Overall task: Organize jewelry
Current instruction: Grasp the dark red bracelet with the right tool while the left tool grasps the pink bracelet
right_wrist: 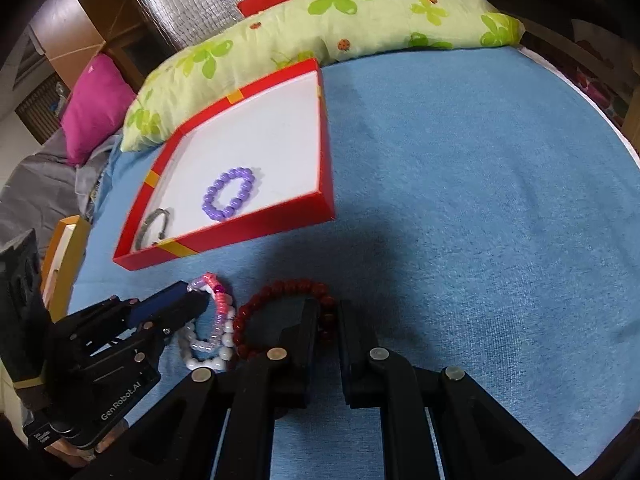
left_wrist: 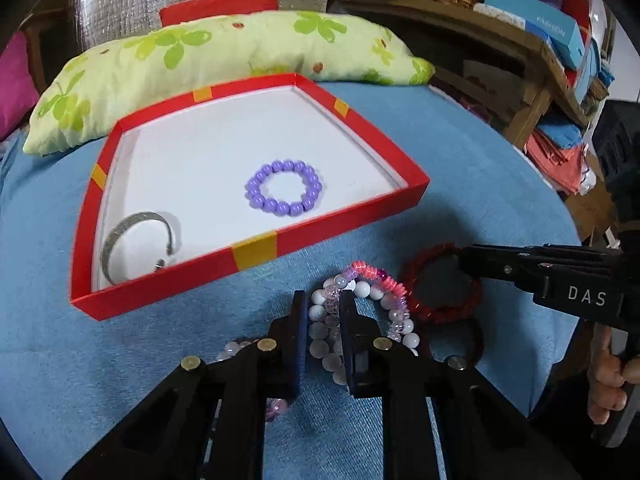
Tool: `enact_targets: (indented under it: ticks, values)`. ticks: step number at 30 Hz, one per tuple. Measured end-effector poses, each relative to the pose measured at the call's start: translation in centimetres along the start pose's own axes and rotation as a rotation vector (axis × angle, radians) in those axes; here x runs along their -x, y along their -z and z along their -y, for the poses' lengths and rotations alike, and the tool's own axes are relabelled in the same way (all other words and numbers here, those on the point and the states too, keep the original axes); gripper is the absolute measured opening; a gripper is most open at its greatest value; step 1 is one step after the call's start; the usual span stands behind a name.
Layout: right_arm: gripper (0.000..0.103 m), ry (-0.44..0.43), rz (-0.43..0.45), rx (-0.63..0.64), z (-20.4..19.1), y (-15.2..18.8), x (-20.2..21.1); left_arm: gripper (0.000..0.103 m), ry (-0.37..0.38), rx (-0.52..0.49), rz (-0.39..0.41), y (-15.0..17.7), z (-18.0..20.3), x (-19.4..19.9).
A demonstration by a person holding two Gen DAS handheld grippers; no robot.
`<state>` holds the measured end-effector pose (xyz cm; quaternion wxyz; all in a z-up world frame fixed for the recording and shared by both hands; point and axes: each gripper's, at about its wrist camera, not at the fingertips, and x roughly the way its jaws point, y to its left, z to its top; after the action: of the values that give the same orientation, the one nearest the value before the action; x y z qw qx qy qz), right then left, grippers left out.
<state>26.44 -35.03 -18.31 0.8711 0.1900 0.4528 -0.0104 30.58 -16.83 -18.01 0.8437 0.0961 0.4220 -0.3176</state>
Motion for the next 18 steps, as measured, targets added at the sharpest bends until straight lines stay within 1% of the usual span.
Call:
enact_targets:
  ticks: [1, 2, 4, 8, 10, 11, 12, 13, 14, 15, 16, 17, 18]
  values:
    - [0.011, -0.011, 0.009, 0.002, -0.1, 0.0, 0.2, 0.016, 0.01, 0.006, 0.013, -0.1, -0.2, 0.5]
    - [0.011, -0.02, 0.017, 0.004, -0.3, -0.1, 0.4, 0.001, 0.025, 0.009, 0.025, -0.2, -0.3, 0.9]
    - [0.011, -0.048, 0.037, 0.01, -0.6, -0.2, 0.9, 0.0, 0.05, 0.011, 0.046, -0.3, -0.7, 1.8]
    - [0.011, -0.091, 0.063, 0.007, -1.0, -0.4, 1.4, 0.0, 0.035, 0.014, 0.046, -0.3, -1.4, 2.1]
    - [0.011, -0.081, 0.054, 0.014, -1.2, -0.5, 1.2, 0.0, 0.008, 0.014, 0.043, -0.3, -1.5, 1.9]
    - [0.011, -0.062, 0.043, 0.012, -1.2, -0.5, 1.0, 0.0, 0.008, 0.008, 0.043, -0.3, -1.5, 1.9]
    - [0.013, -0.055, 0.037, 0.009, -1.1, -0.5, 0.8, 0.0, 0.011, 0.002, 0.046, -0.3, -1.4, 1.9]
    - [0.014, -0.056, 0.03, 0.0, -0.9, -0.5, 0.7, 0.002, 0.015, -0.005, 0.05, -0.4, -1.1, 1.9]
    - [0.014, -0.059, 0.02, -0.013, -0.7, -0.5, 0.6, 0.013, 0.014, -0.012, 0.051, -0.4, -1.0, 1.9]
    - [0.017, -0.063, 0.004, -0.025, -0.5, -0.5, 0.4, 0.027, 0.008, -0.023, 0.053, -0.4, -0.7, 1.8]
    - [0.024, -0.065, -0.009, -0.032, -0.3, -0.5, 0.2, 0.031, -0.004, -0.031, 0.053, -0.5, -0.5, 1.5]
    - [0.028, -0.06, -0.013, -0.035, -0.2, -0.5, 0.0, 0.033, -0.009, -0.038, 0.048, -0.6, -0.3, 1.2]
    - [0.036, -0.047, -0.016, -0.035, -0.1, -0.4, -0.1, 0.033, 0.001, -0.042, 0.033, -0.7, -0.1, 0.7]
